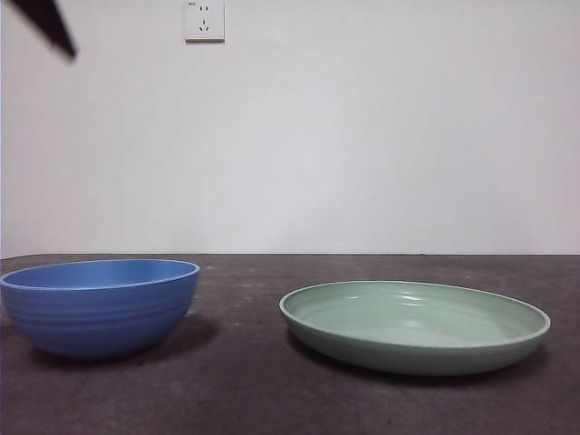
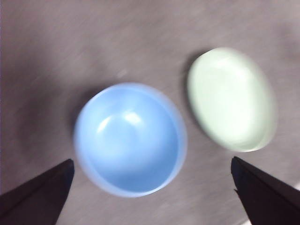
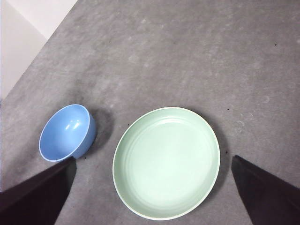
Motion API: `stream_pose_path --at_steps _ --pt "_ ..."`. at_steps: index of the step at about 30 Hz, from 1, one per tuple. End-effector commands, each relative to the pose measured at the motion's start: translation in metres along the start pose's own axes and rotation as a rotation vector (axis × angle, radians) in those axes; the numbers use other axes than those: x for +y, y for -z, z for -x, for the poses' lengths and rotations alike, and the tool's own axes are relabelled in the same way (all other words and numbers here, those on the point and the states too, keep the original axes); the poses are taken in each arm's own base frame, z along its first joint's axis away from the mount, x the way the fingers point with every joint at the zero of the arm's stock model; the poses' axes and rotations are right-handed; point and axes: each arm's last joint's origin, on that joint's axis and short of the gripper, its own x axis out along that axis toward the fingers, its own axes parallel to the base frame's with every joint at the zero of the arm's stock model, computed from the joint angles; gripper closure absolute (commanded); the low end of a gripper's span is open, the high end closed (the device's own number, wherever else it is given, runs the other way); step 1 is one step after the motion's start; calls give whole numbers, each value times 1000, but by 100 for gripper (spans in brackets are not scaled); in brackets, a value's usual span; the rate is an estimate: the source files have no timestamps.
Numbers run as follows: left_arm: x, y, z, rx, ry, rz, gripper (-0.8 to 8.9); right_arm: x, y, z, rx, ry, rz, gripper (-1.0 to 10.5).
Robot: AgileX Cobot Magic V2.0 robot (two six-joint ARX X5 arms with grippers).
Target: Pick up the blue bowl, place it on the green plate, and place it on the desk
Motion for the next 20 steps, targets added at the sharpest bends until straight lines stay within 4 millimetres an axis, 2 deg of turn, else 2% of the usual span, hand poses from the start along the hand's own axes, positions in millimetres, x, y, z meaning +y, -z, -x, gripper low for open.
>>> stream_pose_path --at_steps 1,9,17,18,20 --pt "6 -8 -12 52 -34 -8 219 2 -5 2 -15 -4 1 300" --pt "30 -16 -67 234 -40 28 225 2 -5 2 -15 -3 2 300" --pt "57 -19 -127 334 -44 70 230 2 -5 2 -16 -1 3 300" --pt "59 -18 -132 340 -44 74 258 2 -5 2 -16 -1 3 300" --pt "62 -18 -137 343 -45 76 391 2 -5 2 -16 -1 3 300"
